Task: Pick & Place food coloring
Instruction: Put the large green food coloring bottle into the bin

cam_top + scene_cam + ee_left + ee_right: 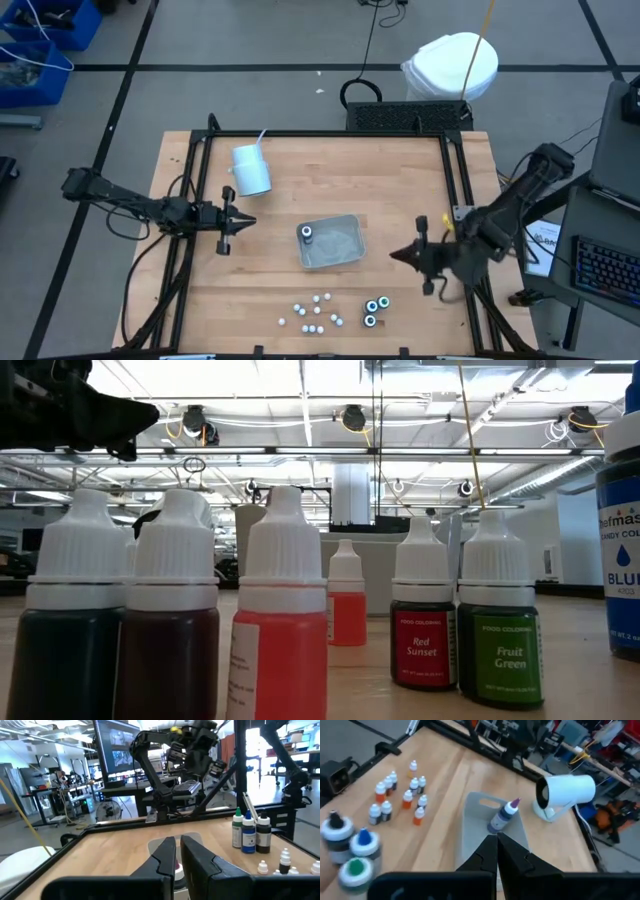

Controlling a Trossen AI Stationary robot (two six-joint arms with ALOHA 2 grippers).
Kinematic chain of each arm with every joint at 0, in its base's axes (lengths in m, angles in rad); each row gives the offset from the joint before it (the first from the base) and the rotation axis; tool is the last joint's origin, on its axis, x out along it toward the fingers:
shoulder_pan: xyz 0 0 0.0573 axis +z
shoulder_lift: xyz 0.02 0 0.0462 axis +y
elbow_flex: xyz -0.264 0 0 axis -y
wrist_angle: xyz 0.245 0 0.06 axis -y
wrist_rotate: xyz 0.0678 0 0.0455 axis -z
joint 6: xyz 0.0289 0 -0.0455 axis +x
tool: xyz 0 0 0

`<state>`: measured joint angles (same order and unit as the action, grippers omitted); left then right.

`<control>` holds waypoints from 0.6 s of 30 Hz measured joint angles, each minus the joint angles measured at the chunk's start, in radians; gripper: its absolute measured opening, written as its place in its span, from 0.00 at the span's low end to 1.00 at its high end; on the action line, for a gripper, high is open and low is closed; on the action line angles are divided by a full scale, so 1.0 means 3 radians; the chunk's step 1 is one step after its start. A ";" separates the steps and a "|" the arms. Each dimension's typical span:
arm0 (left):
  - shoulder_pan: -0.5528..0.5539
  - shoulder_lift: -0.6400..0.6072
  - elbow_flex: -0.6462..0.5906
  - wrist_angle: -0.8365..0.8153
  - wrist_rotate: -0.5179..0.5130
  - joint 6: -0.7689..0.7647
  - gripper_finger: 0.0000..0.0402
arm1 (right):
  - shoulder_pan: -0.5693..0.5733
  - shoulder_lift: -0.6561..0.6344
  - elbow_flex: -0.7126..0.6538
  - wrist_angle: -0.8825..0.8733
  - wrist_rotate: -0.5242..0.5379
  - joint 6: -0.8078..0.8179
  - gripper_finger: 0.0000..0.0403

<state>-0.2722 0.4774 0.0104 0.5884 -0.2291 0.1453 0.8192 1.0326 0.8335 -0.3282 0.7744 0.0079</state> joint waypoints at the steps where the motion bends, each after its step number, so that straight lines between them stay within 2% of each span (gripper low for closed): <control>1: -0.0001 0.0000 0.0000 0.0000 0.0001 -0.0005 0.09 | 0.0064 0.0017 0.0001 -0.0091 0.0022 0.0096 0.01; 5: 0.0000 0.0000 0.0000 0.0000 0.0001 -0.0021 0.09 | 0.0172 0.0057 -0.0138 -0.0160 0.0011 0.0686 0.09; 8: 0.0000 0.0000 0.0000 0.0007 0.0001 -0.0115 0.09 | 0.0226 0.0095 -0.0258 -0.0037 -0.0200 0.0942 0.19; 15: 0.0000 0.0000 0.0000 0.0018 0.0001 -0.0153 0.09 | 0.0386 0.0286 -0.0395 0.0580 -0.0412 0.0956 0.44; 18: -0.0001 0.0000 0.0000 0.0018 -0.0023 -0.0153 0.09 | 0.0417 0.0450 -0.0395 0.0658 -0.0515 0.0941 0.52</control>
<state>-0.2724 0.4774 0.0105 0.5938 -0.2359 0.0993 0.9443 1.1676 0.7151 -0.1308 0.6199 0.2901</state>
